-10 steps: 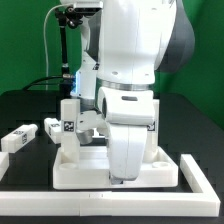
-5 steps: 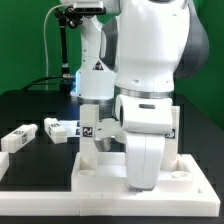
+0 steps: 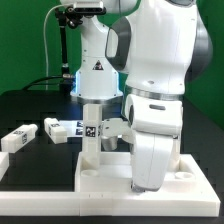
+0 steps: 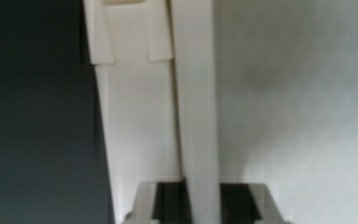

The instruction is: Assemble desk

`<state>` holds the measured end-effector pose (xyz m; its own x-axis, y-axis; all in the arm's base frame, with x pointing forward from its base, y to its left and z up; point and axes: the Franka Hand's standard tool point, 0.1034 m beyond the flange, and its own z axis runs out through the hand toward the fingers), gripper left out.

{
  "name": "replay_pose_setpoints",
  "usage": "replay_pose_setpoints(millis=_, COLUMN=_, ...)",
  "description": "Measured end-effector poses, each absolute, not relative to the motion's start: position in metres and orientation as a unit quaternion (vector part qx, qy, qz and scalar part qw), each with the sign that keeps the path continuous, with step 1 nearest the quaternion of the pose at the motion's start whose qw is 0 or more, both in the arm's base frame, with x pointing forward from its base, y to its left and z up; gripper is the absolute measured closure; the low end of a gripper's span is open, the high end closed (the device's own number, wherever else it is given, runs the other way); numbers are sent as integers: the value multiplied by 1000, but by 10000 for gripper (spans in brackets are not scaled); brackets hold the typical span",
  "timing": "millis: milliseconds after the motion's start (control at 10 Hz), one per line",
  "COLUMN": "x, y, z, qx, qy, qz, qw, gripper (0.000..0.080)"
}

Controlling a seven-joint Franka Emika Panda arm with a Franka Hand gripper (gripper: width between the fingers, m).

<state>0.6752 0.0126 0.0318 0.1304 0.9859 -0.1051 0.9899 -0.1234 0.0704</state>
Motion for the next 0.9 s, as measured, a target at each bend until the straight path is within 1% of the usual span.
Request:
replay_pose_setpoints(millis=100, x=675, y=13, z=32, qx=749, qy=659, qz=-16, qw=61, gripper=663)
replay_pose_setpoints(millis=200, x=675, y=12, z=32, qx=750, qy=659, qz=-16, qw=61, gripper=516)
replay_pose_setpoints(millis=300, x=675, y=12, z=31, qx=750, qy=659, qz=-17, qw=61, gripper=338)
replay_pose_setpoints(millis=400, x=675, y=11, z=31, qx=750, qy=659, qz=-17, qw=61, gripper=338)
replay_pose_setpoints(millis=500, x=675, y=11, z=31, qx=750, qy=658, qz=-17, qw=61, gripper=195)
replay_pose_setpoints(millis=600, x=675, y=11, z=31, qx=750, qy=658, qz=-17, qw=61, gripper=164)
replay_pose_setpoints(millis=900, x=675, y=10, z=31, qx=750, qy=658, qz=-17, qw=61, gripper=150)
